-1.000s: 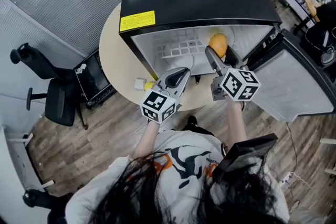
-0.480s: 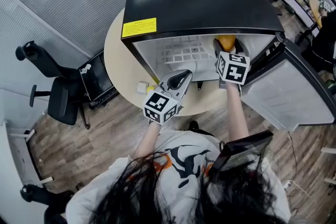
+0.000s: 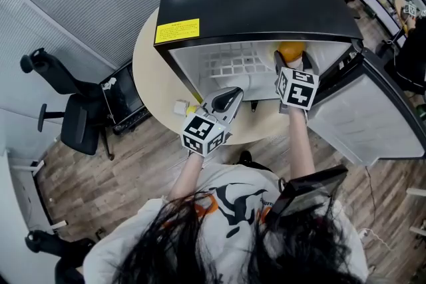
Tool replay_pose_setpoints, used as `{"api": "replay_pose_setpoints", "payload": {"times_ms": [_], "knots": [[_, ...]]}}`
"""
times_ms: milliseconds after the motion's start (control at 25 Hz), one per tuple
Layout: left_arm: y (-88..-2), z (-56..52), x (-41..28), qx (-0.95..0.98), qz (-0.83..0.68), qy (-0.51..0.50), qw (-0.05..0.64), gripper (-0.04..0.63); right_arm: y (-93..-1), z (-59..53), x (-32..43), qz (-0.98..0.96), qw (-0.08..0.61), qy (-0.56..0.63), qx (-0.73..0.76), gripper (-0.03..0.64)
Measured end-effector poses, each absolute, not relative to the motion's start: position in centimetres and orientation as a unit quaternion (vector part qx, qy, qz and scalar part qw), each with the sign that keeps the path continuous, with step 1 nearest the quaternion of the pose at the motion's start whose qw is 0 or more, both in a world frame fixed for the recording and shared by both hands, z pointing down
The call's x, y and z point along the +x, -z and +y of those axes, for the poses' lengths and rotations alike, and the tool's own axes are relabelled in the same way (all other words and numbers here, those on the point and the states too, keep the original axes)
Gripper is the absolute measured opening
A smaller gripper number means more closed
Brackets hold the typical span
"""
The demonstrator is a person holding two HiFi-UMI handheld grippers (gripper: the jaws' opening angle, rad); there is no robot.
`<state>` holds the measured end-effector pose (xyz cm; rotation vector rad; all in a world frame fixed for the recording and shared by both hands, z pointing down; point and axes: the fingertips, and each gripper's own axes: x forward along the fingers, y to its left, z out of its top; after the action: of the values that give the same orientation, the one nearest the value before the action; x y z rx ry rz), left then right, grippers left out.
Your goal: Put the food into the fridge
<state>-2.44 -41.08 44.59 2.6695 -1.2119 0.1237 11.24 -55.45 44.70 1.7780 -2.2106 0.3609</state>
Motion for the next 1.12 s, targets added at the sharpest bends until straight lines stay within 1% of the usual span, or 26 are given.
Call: {"api": "replay_pose_setpoints", "payload": {"times_ms": [440,720,920,1120], "knots": [[-44.2,-40.4,-2.3,0.910,-0.399,-0.038,0.102,0.012,-42.9,-52.4,10.3,-0.785,0.097,-0.141,0.595,0.348],[-43.5,-39.0,-2.4,0.918,-0.383,-0.027,0.099,0.012,-42.8,-48.7,8.4,-0.814,0.037,-0.180,0.551,0.347],[-42.8,-37.0,-2.5,0.925,-0.368,-0.020,0.097,0.012,-42.9,-45.6,7.3,-0.825,0.035,-0.179,0.535,0.347],[-42.7,-34.5,-3.7,0.928,-0.359,-0.018,0.096,0.012,-41.8,-41.9,5.7,-0.832,0.015,-0.166,0.529,0.347]]}}
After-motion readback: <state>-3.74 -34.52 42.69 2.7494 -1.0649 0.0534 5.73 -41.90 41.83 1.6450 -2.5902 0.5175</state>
